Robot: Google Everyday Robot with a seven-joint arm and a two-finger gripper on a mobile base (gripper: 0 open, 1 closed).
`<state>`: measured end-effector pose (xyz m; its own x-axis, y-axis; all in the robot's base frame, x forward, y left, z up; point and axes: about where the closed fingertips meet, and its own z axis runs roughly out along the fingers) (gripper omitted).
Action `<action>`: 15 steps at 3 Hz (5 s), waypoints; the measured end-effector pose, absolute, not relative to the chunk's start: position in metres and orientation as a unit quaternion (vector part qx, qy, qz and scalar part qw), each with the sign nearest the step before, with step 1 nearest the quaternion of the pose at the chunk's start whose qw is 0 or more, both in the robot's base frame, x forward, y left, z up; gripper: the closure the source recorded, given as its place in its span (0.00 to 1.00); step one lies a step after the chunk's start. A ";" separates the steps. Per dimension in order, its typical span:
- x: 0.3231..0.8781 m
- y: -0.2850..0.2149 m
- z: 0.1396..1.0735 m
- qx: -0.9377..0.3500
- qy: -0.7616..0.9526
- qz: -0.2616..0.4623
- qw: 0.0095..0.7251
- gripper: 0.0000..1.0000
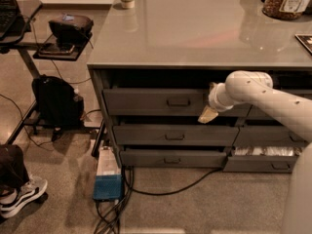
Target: Open top drawer
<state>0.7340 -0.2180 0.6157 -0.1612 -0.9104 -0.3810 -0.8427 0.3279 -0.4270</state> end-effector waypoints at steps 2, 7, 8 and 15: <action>0.731 -0.217 0.621 -0.579 0.759 -0.053 0.294 0.66; 0.715 -0.222 0.640 -0.578 0.770 -0.096 0.254 1.00; 0.693 -0.224 0.628 -0.588 0.766 -0.109 0.234 1.00; 0.671 -0.235 0.641 -0.628 0.749 -0.113 0.180 1.00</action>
Offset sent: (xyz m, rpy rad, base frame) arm -0.0553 -0.0001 -0.0239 -0.0062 -0.0412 0.0991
